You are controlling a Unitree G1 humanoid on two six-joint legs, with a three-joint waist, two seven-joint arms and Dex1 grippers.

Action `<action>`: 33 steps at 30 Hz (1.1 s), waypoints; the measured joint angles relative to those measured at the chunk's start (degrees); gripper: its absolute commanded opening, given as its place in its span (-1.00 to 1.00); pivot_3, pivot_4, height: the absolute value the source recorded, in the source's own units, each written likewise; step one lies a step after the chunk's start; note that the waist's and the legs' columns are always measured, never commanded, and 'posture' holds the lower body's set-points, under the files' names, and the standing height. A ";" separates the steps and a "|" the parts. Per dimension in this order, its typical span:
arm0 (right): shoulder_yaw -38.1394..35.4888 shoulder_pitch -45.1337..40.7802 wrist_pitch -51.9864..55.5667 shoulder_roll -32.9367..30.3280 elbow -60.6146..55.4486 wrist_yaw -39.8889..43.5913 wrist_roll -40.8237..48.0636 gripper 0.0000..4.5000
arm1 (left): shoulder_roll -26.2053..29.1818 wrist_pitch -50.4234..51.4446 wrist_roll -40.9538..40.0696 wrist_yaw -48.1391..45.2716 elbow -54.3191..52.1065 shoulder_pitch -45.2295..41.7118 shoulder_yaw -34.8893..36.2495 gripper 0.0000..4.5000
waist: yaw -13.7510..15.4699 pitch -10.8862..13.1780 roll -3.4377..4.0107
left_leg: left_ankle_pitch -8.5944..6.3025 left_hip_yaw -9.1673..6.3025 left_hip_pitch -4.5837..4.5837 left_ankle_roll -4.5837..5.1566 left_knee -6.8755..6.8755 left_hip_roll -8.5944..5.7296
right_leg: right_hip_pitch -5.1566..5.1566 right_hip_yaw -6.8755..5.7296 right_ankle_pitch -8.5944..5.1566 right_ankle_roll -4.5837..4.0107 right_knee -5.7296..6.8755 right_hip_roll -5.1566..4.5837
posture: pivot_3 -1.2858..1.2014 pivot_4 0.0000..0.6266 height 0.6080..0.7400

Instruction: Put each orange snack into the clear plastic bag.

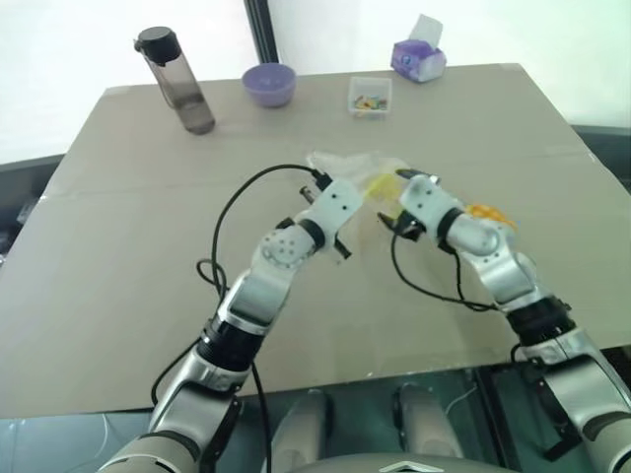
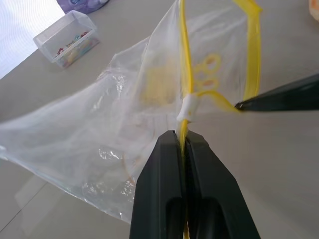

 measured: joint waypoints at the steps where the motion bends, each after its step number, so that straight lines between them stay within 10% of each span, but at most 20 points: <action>1: -2.51 1.34 2.82 -0.18 -1.60 0.25 1.74 0.97 | -0.02 0.25 0.00 0.15 0.09 0.31 0.41 -1.00 | 0.11 0.00 0.00 | 0.00 0.01 0.00 0.00 0.01 0.00 | 0.01 0.00 0.00 0.00 0.01 0.00 | 0.03 -0.52 0.99; 16: -23.58 11.75 38.26 -0.23 -10.98 -1.97 21.10 0.97 | -0.27 0.98 0.32 0.33 0.58 1.44 1.50 -1.00 | 0.24 -0.01 0.00 | -0.01 0.07 0.04 0.02 0.05 0.00 | 0.02 0.04 0.00 0.00 0.10 -0.01 | 0.03 -0.52 0.99; 25: -21.92 12.77 38.96 -1.90 -12.21 -3.65 21.51 -0.52 | -0.28 1.02 0.40 0.01 0.59 1.43 1.50 -1.00 | 0.34 -0.03 -0.01 | -0.01 0.05 0.08 0.02 0.07 0.00 | 0.08 0.02 0.00 0.00 0.09 -0.01 | 0.03 -0.52 0.99; 33: -18.49 6.96 38.39 -4.97 -14.66 3.24 26.10 -0.52 | -1.04 0.54 0.92 -0.30 0.59 1.44 0.29 -1.00 | -0.04 -0.02 0.00 | -0.01 0.05 0.09 0.03 0.07 0.01 | 0.08 0.02 -0.01 0.01 0.11 0.00 | 0.03 -0.52 0.99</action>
